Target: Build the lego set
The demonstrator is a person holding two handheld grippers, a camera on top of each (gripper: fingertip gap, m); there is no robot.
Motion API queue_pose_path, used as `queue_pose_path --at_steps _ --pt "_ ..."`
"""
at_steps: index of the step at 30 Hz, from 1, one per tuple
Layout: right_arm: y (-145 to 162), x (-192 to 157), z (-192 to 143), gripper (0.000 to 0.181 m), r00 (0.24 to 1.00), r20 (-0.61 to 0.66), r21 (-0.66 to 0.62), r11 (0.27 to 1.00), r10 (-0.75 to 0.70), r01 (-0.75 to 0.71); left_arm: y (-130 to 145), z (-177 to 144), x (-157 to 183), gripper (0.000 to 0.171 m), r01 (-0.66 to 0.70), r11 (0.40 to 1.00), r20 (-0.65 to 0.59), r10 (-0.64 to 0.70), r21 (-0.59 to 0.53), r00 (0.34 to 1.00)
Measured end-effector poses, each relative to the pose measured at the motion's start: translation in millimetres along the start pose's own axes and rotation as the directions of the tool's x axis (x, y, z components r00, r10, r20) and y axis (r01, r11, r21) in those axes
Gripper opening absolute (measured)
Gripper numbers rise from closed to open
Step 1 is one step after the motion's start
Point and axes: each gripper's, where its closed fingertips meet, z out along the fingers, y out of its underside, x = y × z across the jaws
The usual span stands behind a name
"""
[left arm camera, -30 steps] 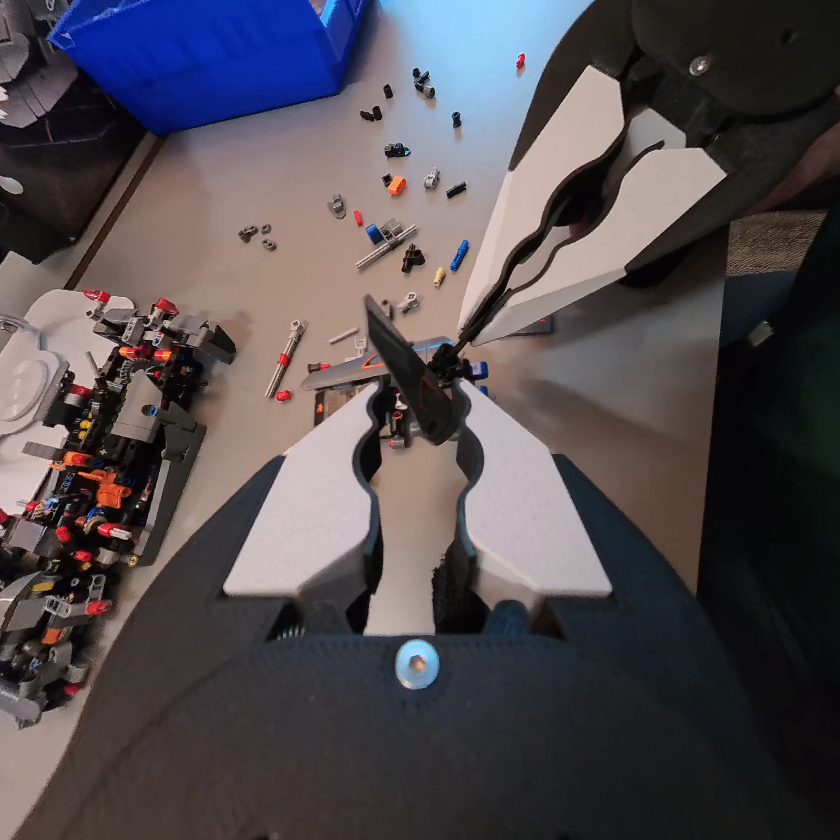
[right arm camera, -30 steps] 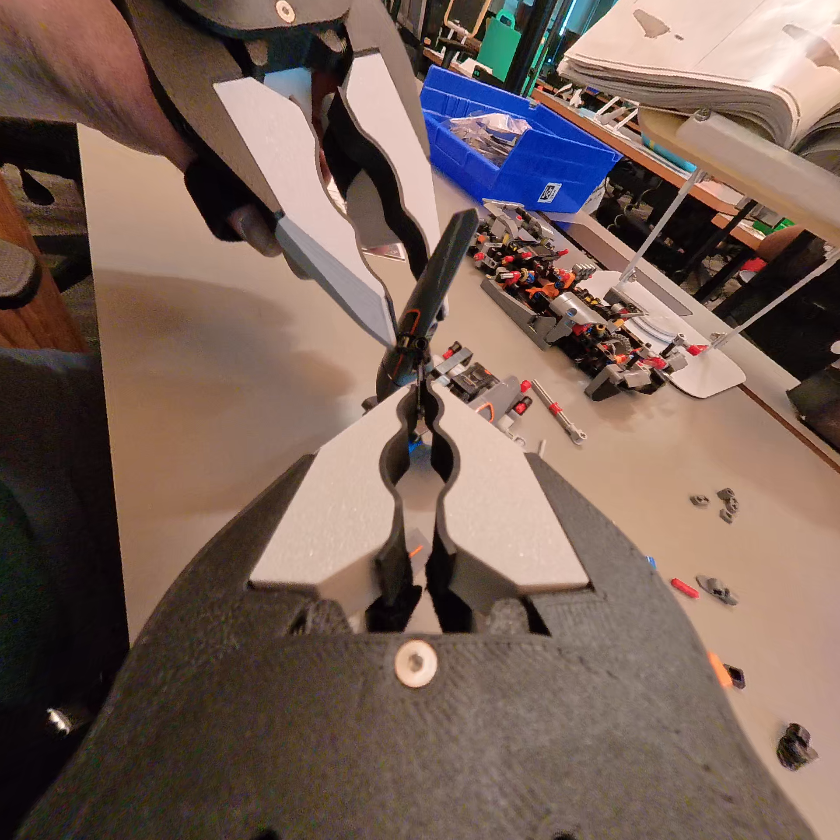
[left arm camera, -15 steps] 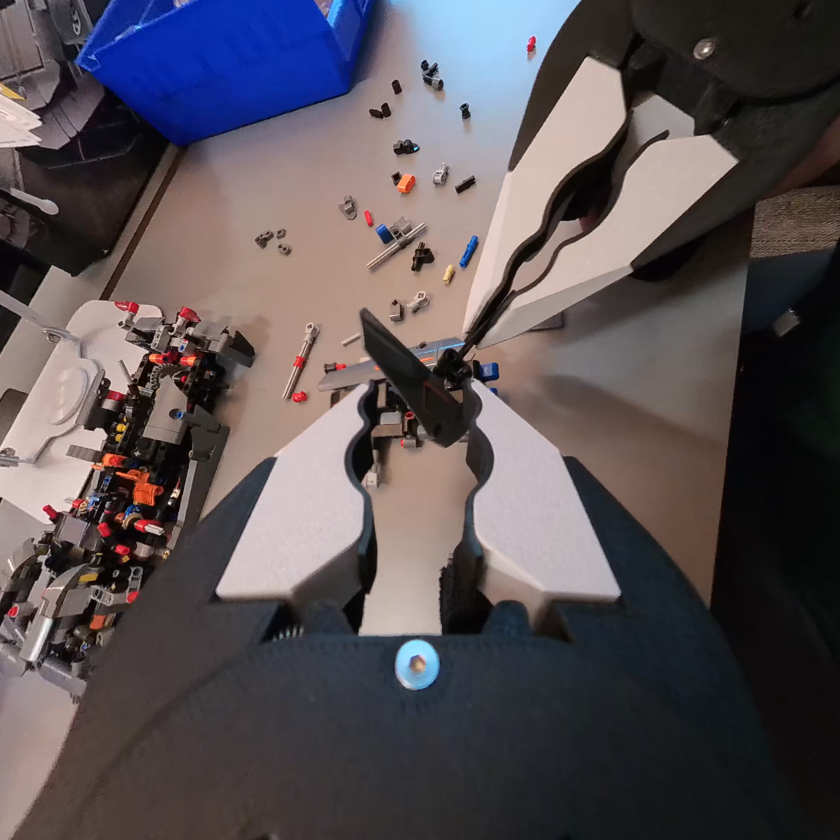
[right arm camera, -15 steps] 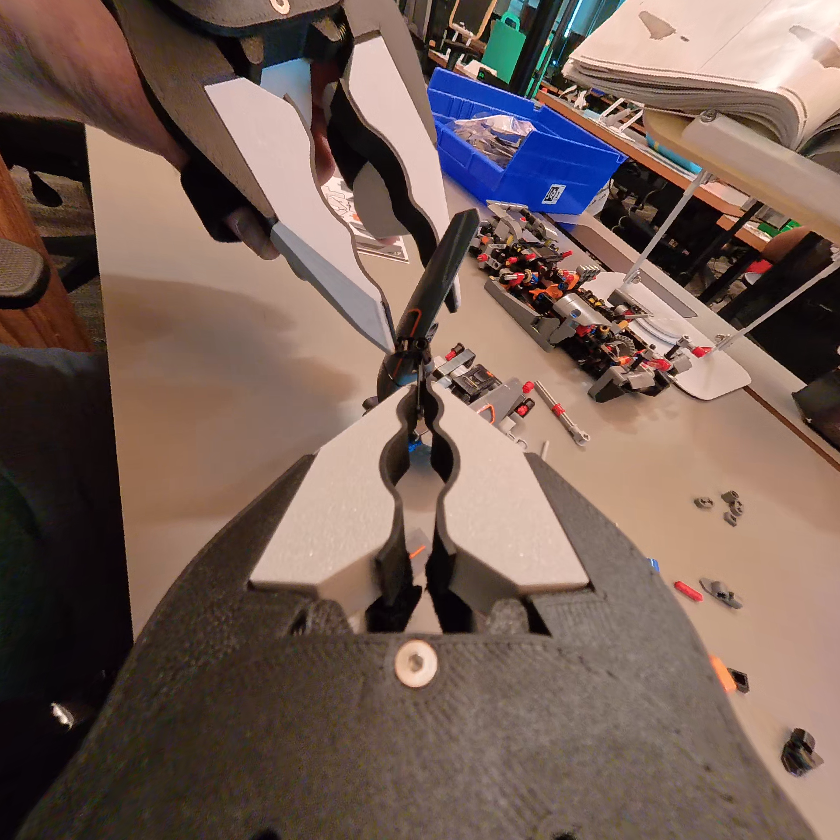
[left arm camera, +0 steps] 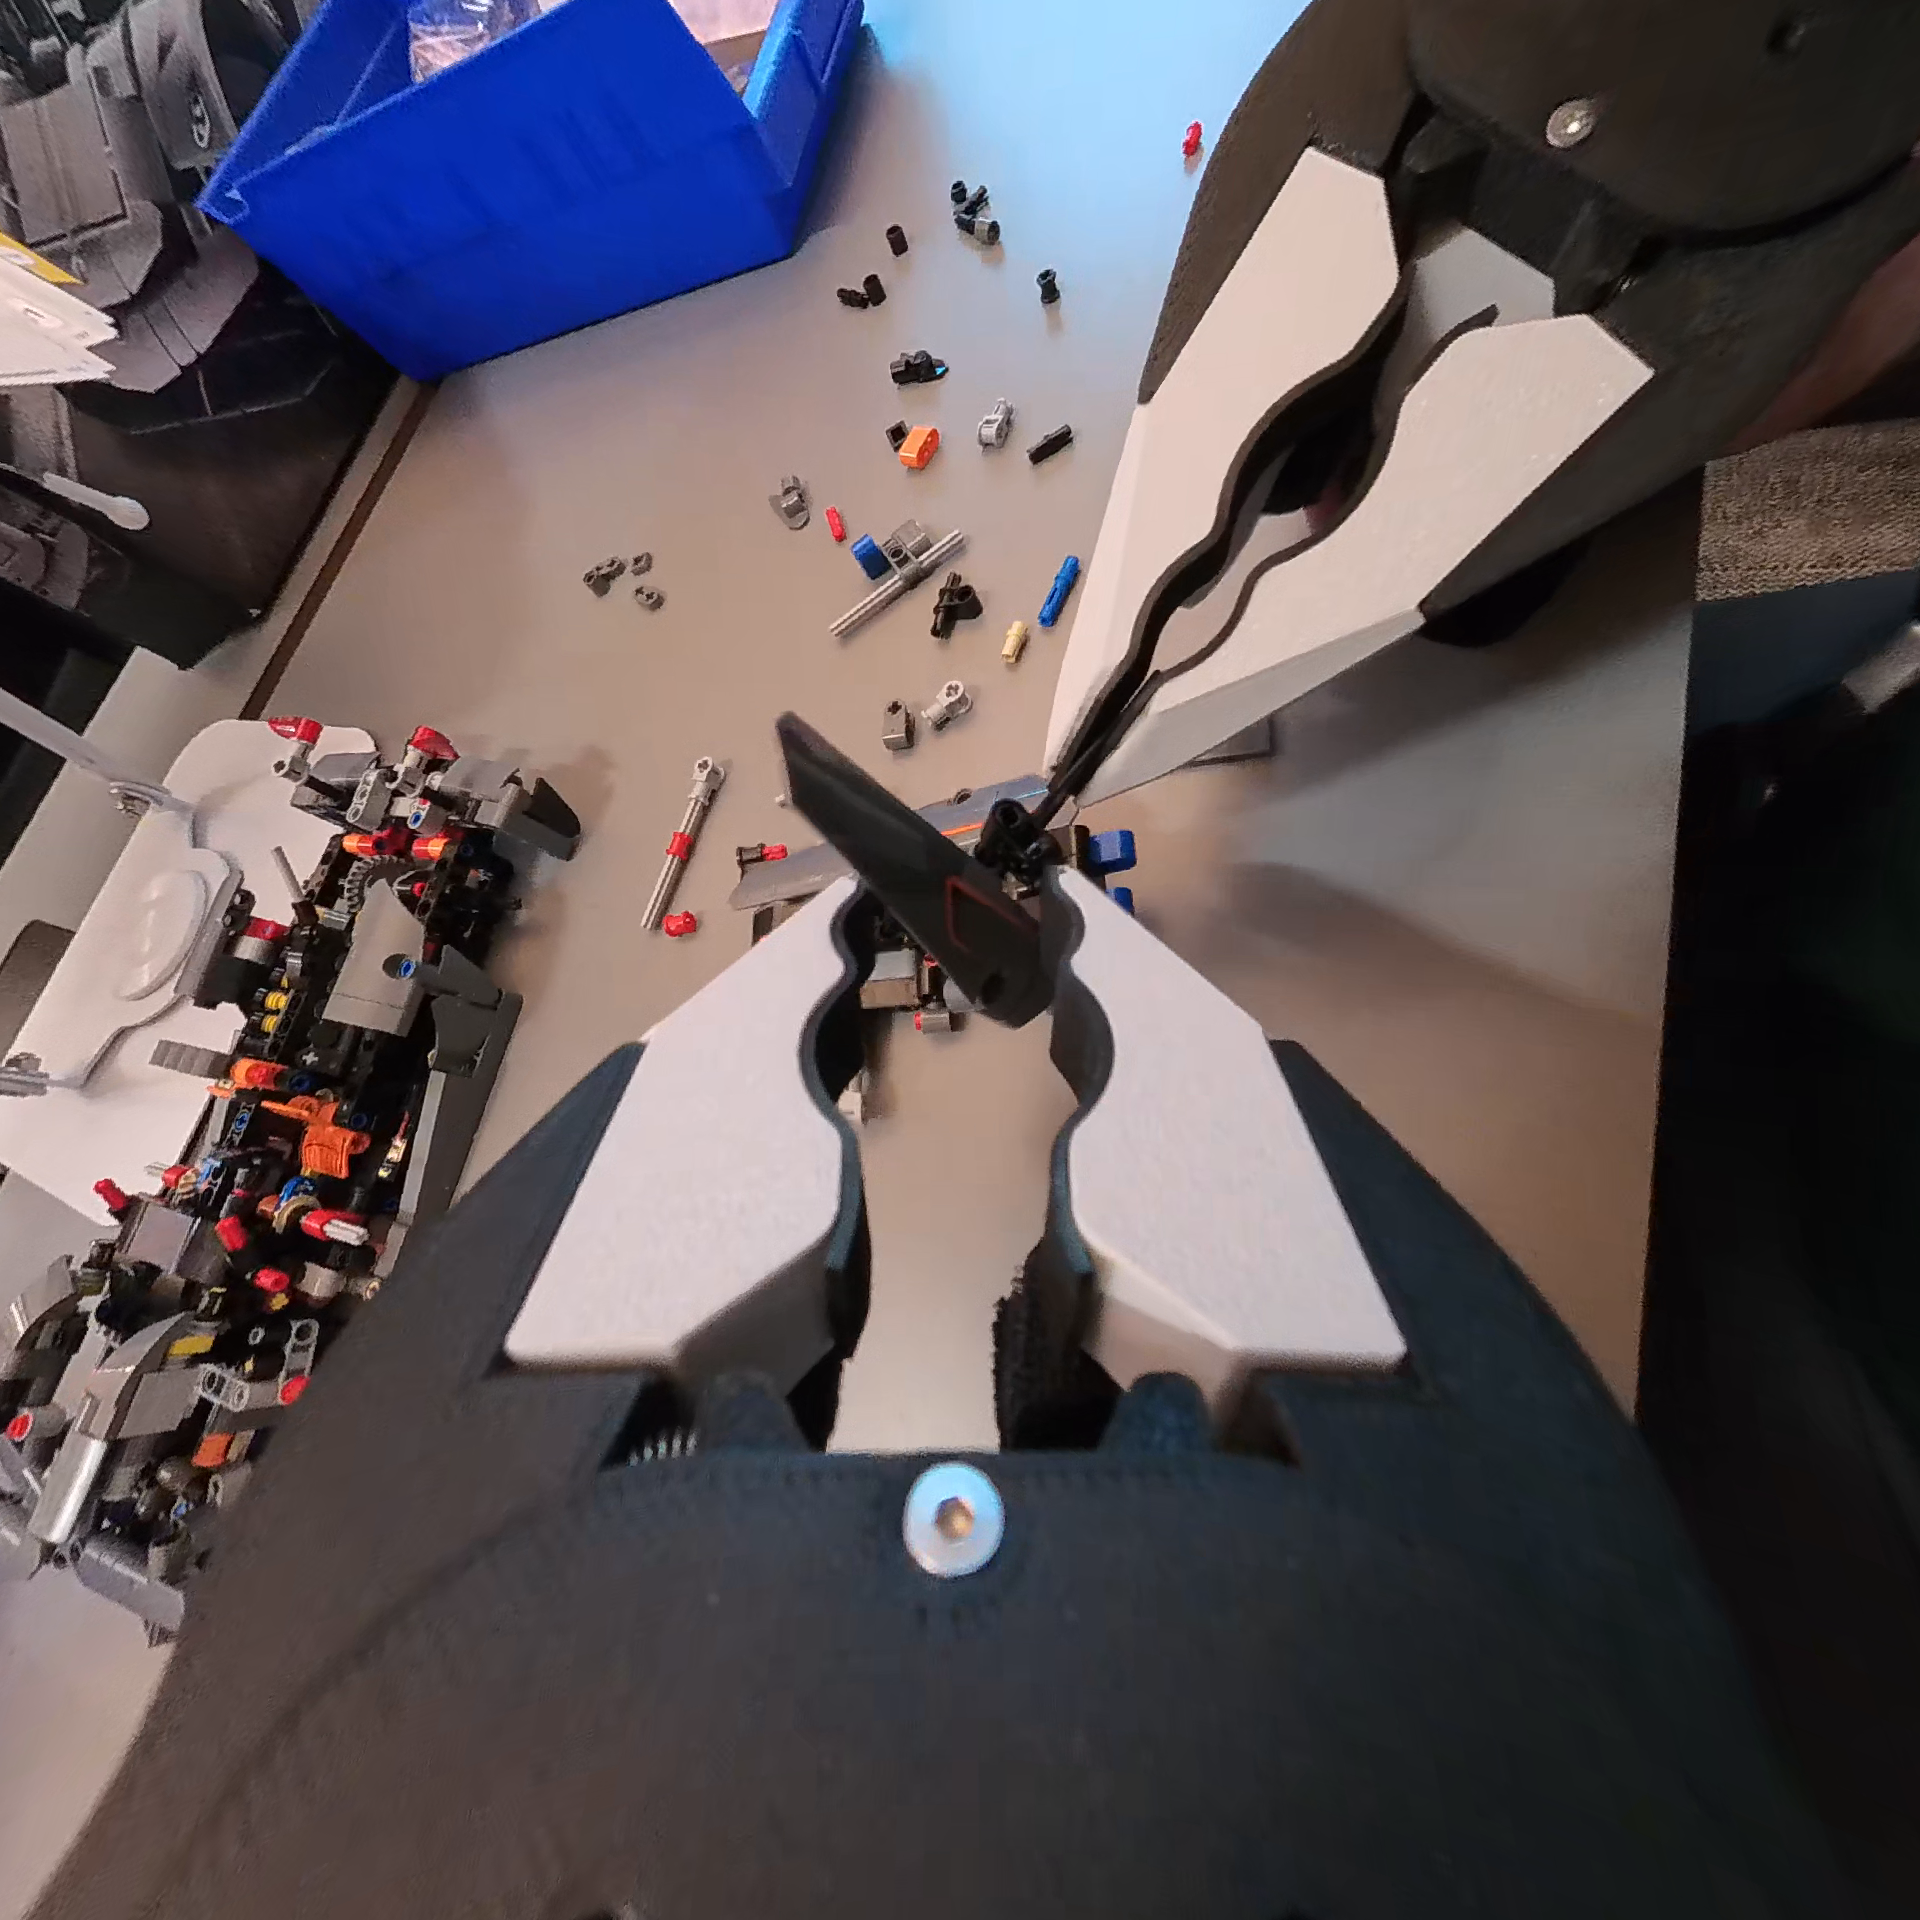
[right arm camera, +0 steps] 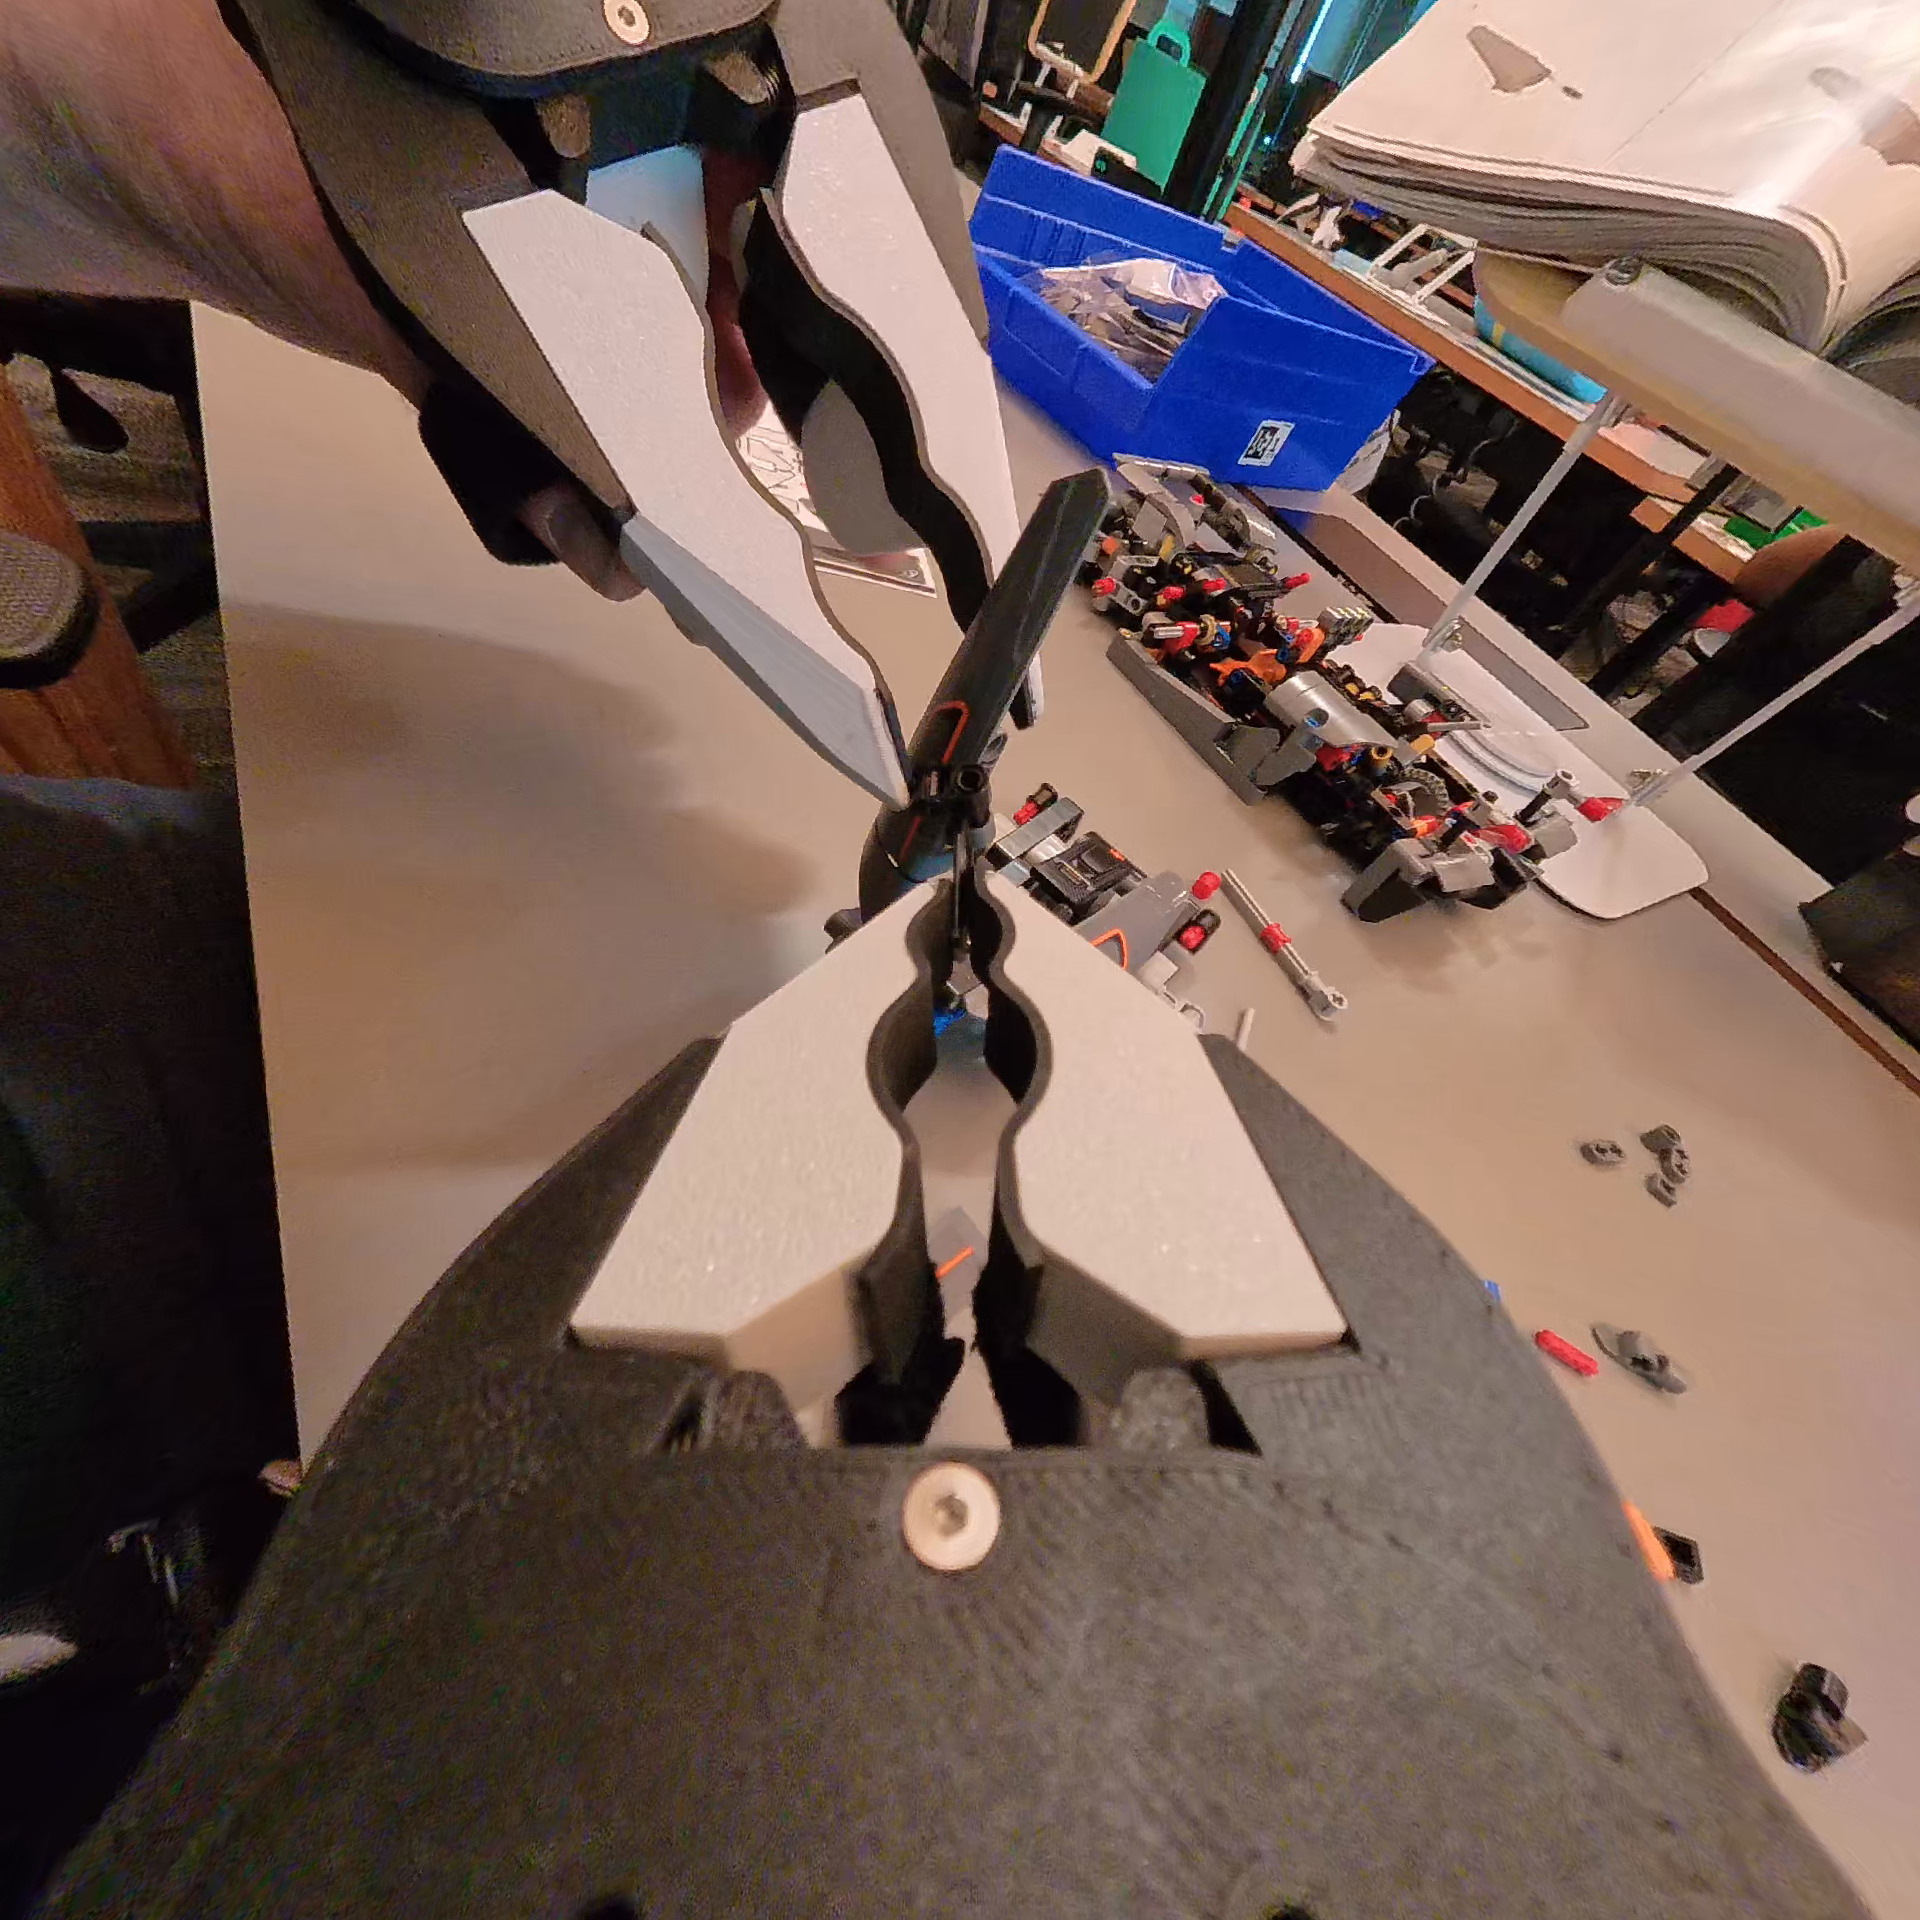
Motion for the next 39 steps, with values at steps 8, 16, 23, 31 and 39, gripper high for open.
queue_pose_path --at_steps 8,16,23,31,39 --pt "0.5 0.6 0.6 0.000 1.000 -0.007 -0.004 1.000 -0.003 0.003 -0.4 0.9 -1.1 0.029 -0.028 1.000 0.001 0.028 0.015 1.000" --pt "1.4 0.0 1.4 0.000 1.000 -0.004 -0.011 1.000 -0.005 0.005 0.8 0.7 -1.4 0.029 -0.029 0.999 0.002 0.029 0.021 1.000" --pt "1.7 0.8 1.7 0.000 1.000 -0.007 -0.013 1.000 0.000 0.000 -1.1 2.6 -3.1 0.031 -0.041 0.999 0.006 0.040 0.027 0.999" --pt "2.7 -0.8 2.8 0.000 1.000 -0.005 -0.022 1.000 -0.012 0.012 -1.4 -0.7 -2.1 0.035 -0.041 0.999 0.031 0.040 0.033 0.999" --pt "4.4 -2.7 4.4 0.000 1.000 0.003 -0.036 0.999 -0.023 0.023 -1.8 -1.3 2.1 0.044 -0.067 0.998 0.077 0.065 0.014 0.995"
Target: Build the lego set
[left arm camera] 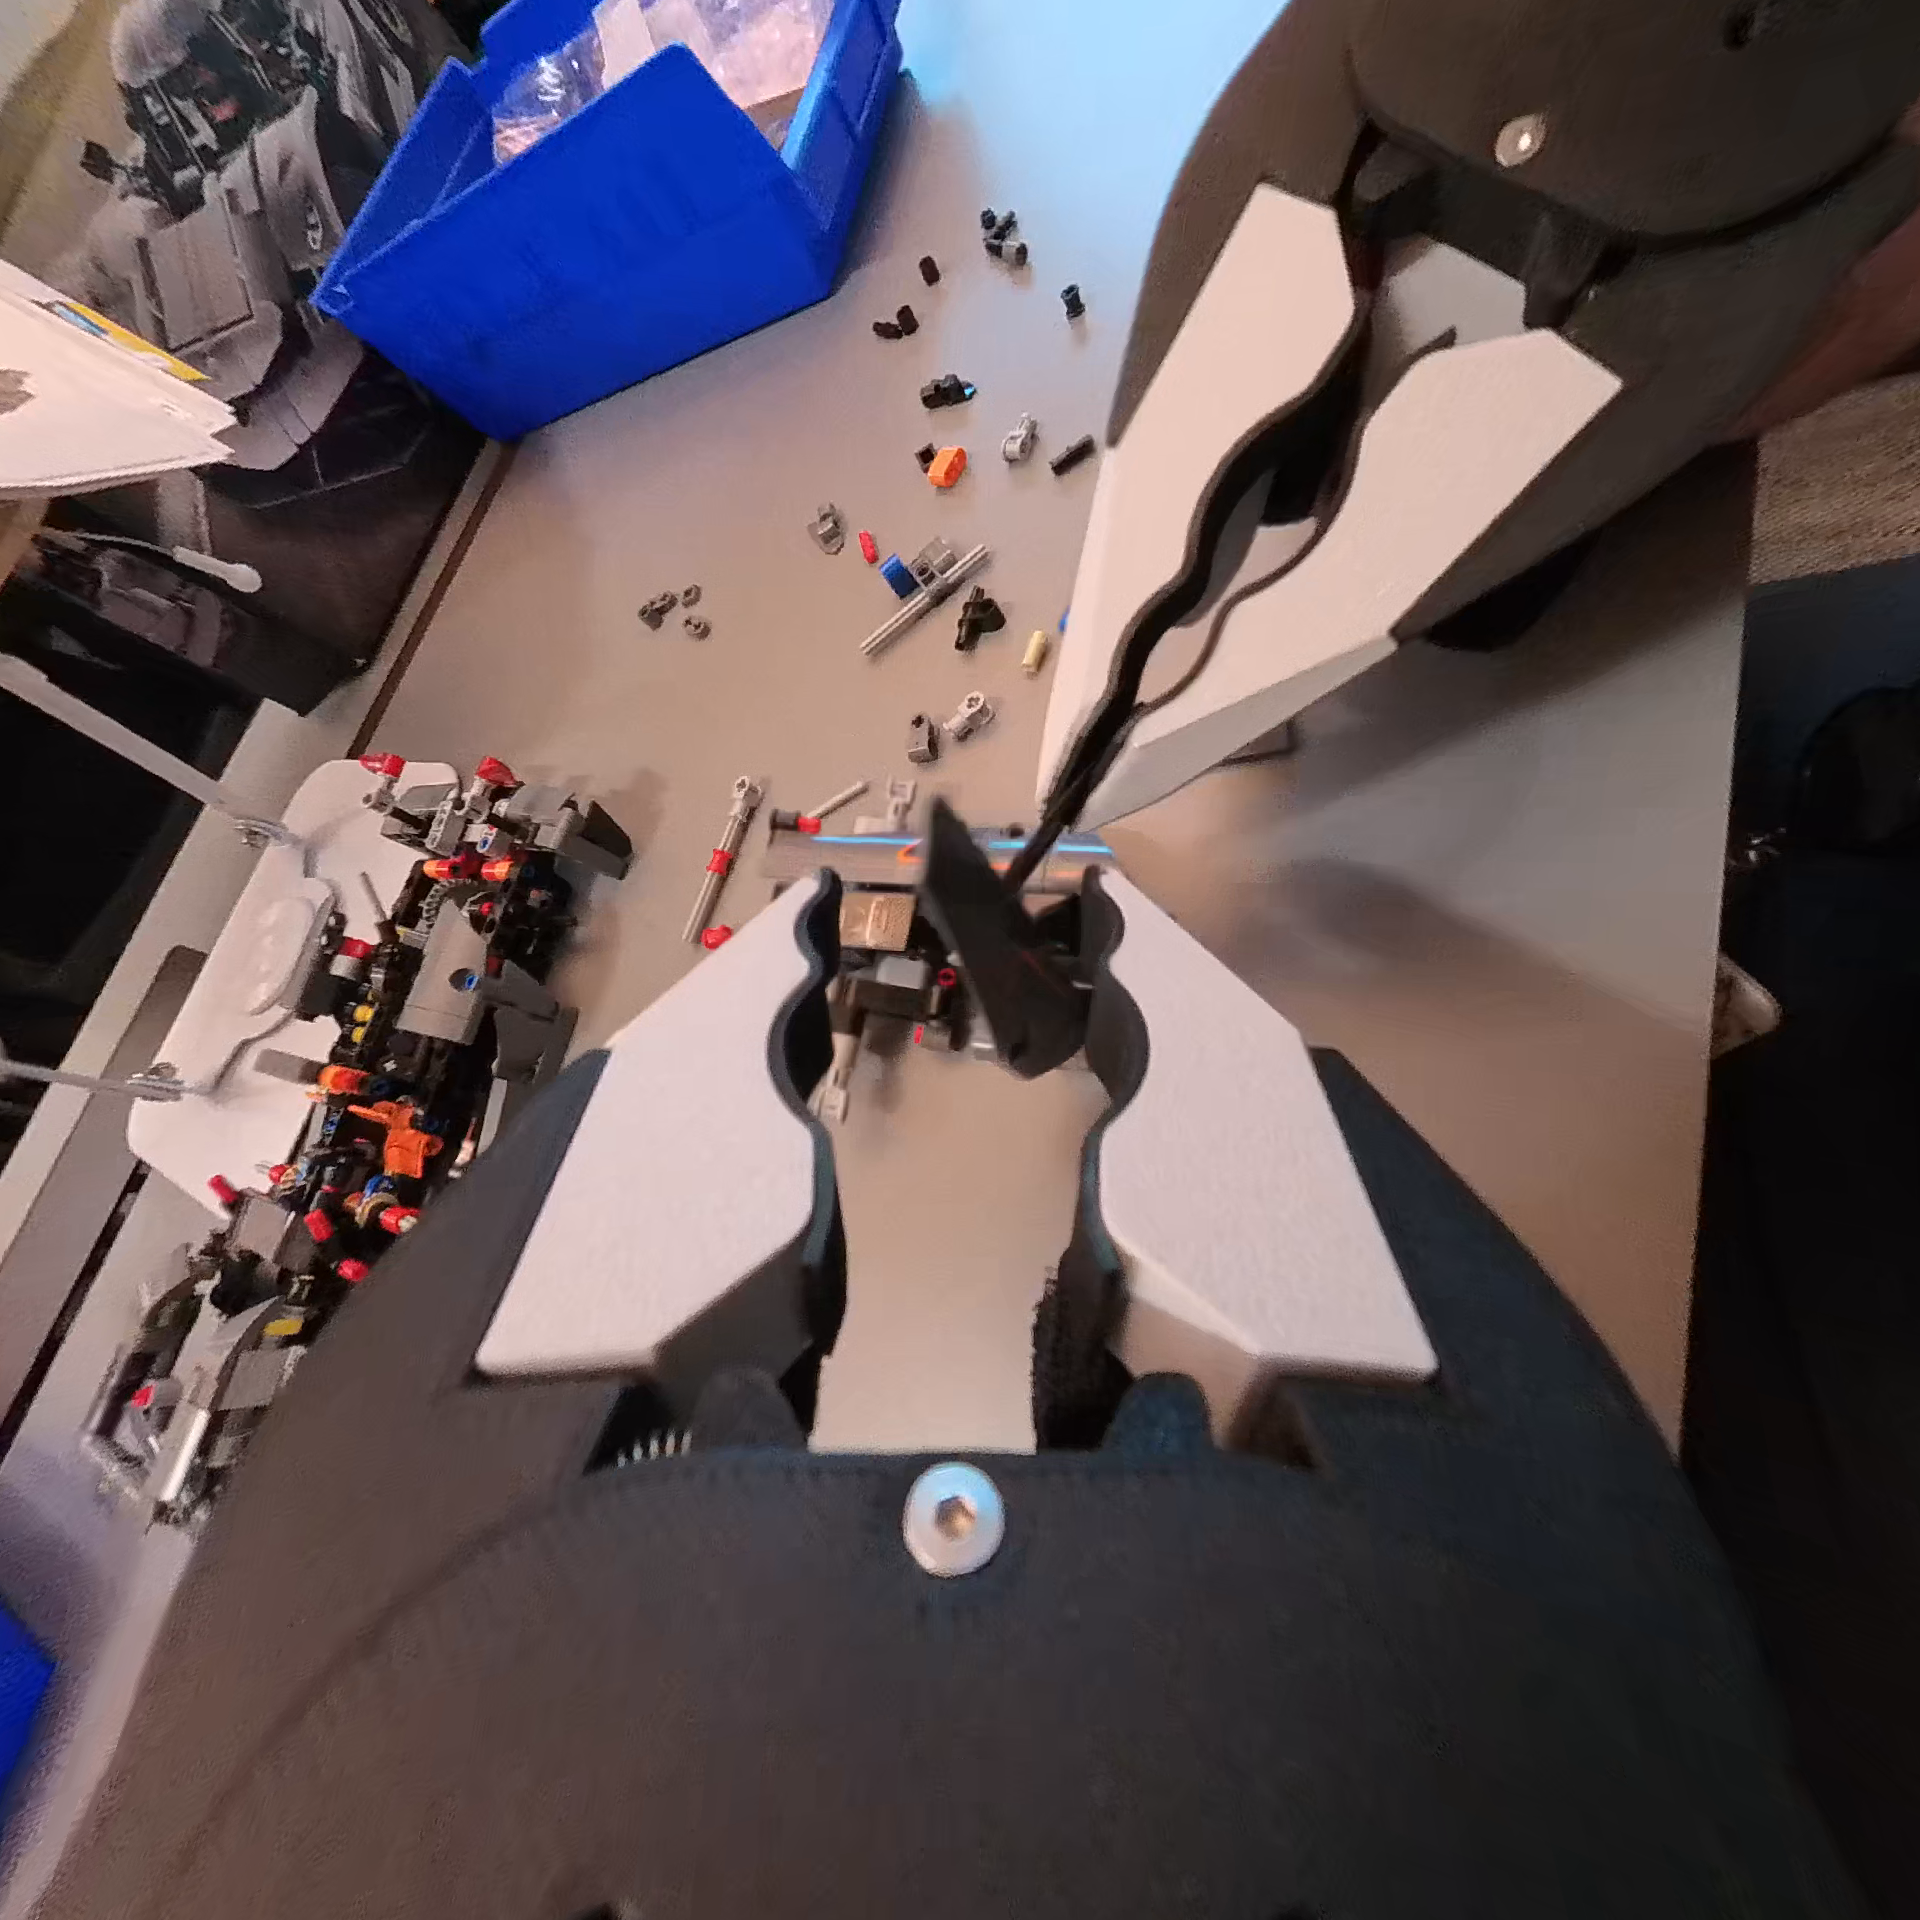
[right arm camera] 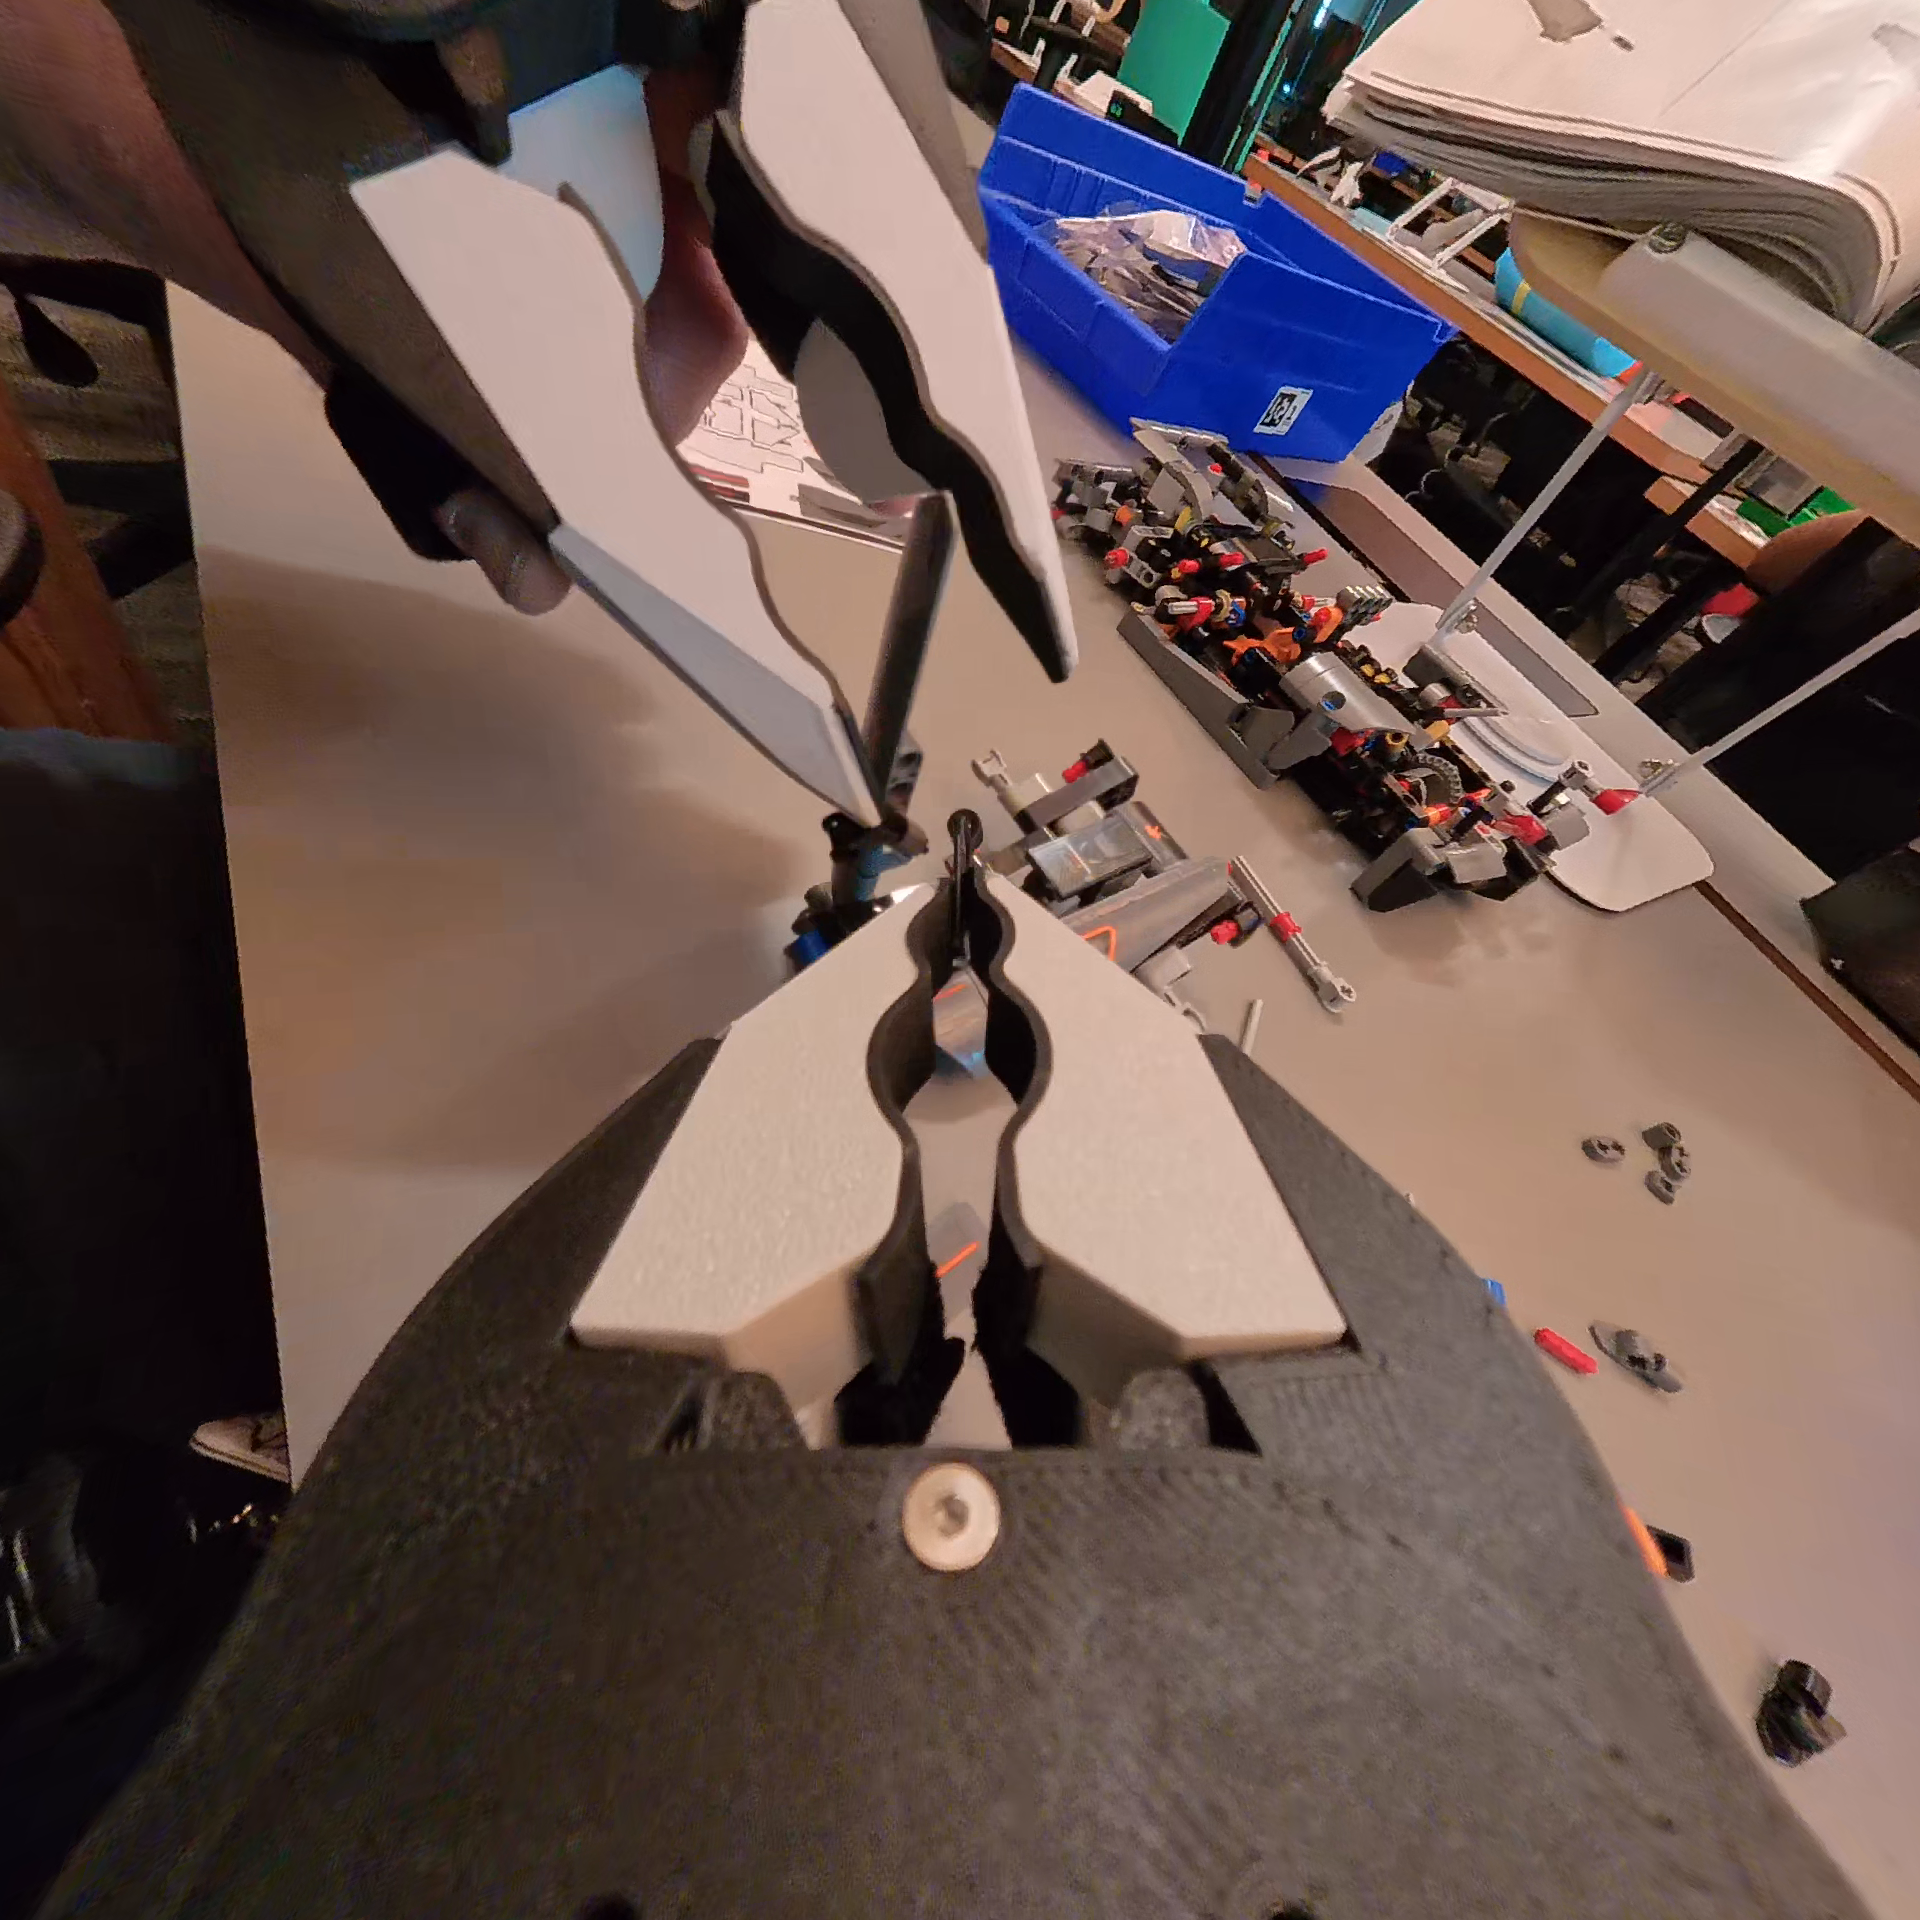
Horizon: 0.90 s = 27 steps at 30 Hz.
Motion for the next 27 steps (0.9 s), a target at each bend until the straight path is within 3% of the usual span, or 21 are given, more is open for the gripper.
queue_pose_path --at_steps 11,17,27 --pt "3.4 -3.4 3.0 0.000 1.000 0.010 -0.027 0.999 -0.019 0.020 14.7 2.7 11.4 0.055 -0.006 0.998 0.103 0.012 -0.061 0.995" --pt "4.8 -4.4 4.0 0.000 1.000 0.010 -0.038 0.999 -0.030 0.030 16.8 6.1 4.7 0.041 -0.018 0.996 0.222 0.036 -0.084 0.974" --pt "3.9 -4.5 3.2 0.000 1.000 0.012 -0.029 0.999 -0.029 0.029 13.4 0.3 6.9 0.035 -0.121 0.985 0.132 0.137 -0.123 0.982"
